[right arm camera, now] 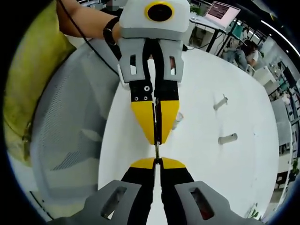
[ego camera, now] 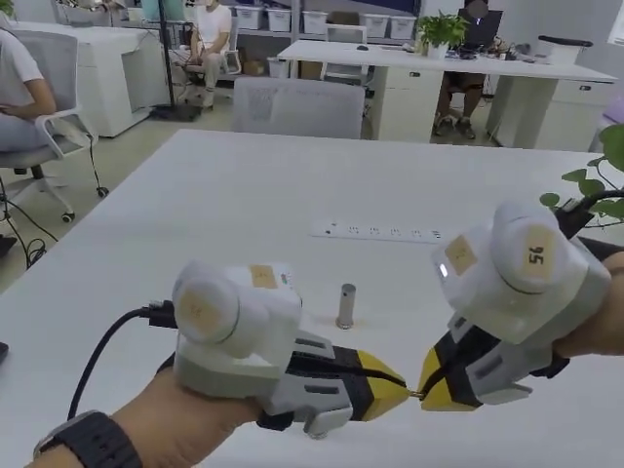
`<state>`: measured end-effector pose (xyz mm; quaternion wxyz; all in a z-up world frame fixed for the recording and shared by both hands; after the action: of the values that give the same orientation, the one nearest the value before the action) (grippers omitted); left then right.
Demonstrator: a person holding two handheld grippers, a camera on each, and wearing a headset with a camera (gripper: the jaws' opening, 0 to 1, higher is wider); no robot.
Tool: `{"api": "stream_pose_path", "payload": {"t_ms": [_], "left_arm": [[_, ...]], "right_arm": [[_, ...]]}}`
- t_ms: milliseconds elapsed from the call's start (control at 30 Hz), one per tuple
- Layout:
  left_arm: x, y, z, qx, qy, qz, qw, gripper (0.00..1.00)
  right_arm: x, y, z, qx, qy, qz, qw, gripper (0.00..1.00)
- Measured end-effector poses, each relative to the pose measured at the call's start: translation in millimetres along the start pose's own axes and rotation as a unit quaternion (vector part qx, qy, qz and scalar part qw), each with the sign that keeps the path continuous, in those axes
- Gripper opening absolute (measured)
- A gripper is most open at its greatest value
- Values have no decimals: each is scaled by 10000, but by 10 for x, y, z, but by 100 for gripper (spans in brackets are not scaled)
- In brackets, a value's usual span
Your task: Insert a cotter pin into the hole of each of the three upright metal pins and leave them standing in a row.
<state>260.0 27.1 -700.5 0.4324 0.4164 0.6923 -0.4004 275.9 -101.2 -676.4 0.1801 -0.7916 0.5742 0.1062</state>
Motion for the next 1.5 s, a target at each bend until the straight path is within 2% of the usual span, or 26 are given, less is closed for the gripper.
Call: {"api": "stream_pose_path", "payload": {"t_ms": [233, 367, 633, 667, 767, 833, 933, 1067, 1133, 1167, 1233, 1267, 1300, 1333, 1400, 1433, 1500], "left_arm": [[17, 11, -21, -41, -17, -36, 10000, 0], [19, 3, -15, -25, -24, -74, 10000, 0], [34, -32, 1, -89, 54, 306, 9995, 1], [36, -34, 1, -97, 63, 329, 9994, 2], [53, -39, -6, -140, 153, 345, 9992, 14], [63, -46, -19, -140, 160, 351, 9992, 17], [61, -15, -54, -307, 219, 411, 9984, 22], [63, 91, -155, -562, 243, 456, 9971, 25], [123, 165, -212, -811, 442, 530, 9943, 28], [151, 183, -223, -842, 486, 508, 9940, 29], [214, 241, -255, -1016, 530, 419, 9925, 30], [258, 284, -264, -1197, 538, 281, 9910, 31], [291, 301, -260, -1235, 570, 228, 9904, 32], [341, 349, -262, -1480, 631, 192, 9868, 32], [410, 373, -229, -1515, 700, 63, 9860, 32], [437, 395, -224, -1643, 742, 37, 9836, 31], [484, 395, -191, -1628, 878, -3, 9827, 31]], "right_arm": [[-2, -29, -51, 79, -114, 83, 9999, 5], [-7, -25, -53, 77, -85, 91, 9999, 4], [6, -18, -29, 7, 1, 113, 9999, 3], [11, -21, -26, 12, 22, 94, 10000, 3], [34, -33, -25, 33, 68, 110, 9999, 3], [45, -40, -30, 37, 74, 128, 9999, 3], [61, -47, -33, 51, 84, 153, 9998, 3], [90, -47, -25, 51, 95, 204, 9997, 3], [113, -44, -14, 59, 130, 232, 9996, 3], [123, -46, -11, 71, 138, 238, 9996, 3], [147, -46, -2, 74, 136, 295, 9994, 3], [154, -51, 2, 98, 139, 305, 9994, 3], [160, -54, 5, 95, 140, 326, 9993, 3], [166, -55, 10, 86, 138, 346, 9993, 3], [175, -59, 20, 96, 134, 365, 9992, 3], [181, -58, 26, 76, 143, 393, 9991, 3], [186, -60, 30, 80, 150, 382, 9991, 3]]}}
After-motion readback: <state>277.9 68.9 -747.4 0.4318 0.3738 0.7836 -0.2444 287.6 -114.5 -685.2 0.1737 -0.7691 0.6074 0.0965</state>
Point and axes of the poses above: the centre of the closed fingertips' face, and the gripper's own axes: z roughly forward along the fingers, y roughly to its left, x roughly out of its underside, the point moved 9 cm from there along -z, roughly backward along the fingers, and after that the axes turned 8 degrees about -z, right-handed, at the moved point
